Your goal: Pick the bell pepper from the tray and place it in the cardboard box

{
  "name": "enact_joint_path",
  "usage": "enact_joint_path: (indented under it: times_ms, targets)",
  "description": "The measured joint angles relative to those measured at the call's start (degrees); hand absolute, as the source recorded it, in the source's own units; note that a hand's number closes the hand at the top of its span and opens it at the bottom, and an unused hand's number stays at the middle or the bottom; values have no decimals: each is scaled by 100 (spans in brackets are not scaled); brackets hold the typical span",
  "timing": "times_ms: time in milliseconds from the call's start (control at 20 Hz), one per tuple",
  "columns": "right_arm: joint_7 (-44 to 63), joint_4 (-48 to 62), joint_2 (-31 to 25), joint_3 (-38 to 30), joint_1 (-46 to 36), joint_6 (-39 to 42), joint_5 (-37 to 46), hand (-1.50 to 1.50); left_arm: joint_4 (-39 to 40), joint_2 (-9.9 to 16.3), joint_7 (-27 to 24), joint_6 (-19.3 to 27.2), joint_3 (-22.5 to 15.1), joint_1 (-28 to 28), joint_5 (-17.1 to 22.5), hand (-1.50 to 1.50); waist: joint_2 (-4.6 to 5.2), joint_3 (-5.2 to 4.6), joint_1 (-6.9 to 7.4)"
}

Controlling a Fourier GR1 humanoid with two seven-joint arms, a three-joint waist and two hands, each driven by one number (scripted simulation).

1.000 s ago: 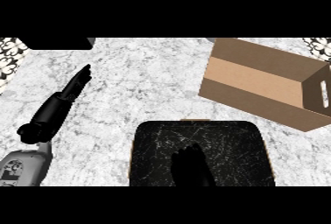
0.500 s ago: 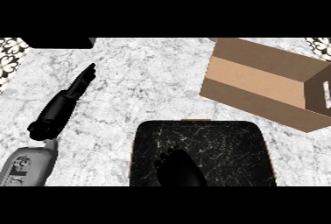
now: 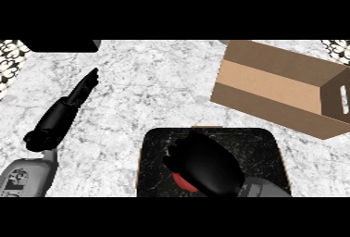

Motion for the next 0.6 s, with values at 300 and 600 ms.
enact_joint_path:
  times_ms: [300, 600]
  targets:
    - [484, -817, 179, -1148, -21, 272, -605, 150, 32, -47, -70, 17, 57, 28, -20, 0, -12, -3, -61]
    - [1237, -747, 477, -2517, -400, 346, -1075, 150, 50, -33, -31, -56, 86, -23, -11, 0, -4, -4, -36]
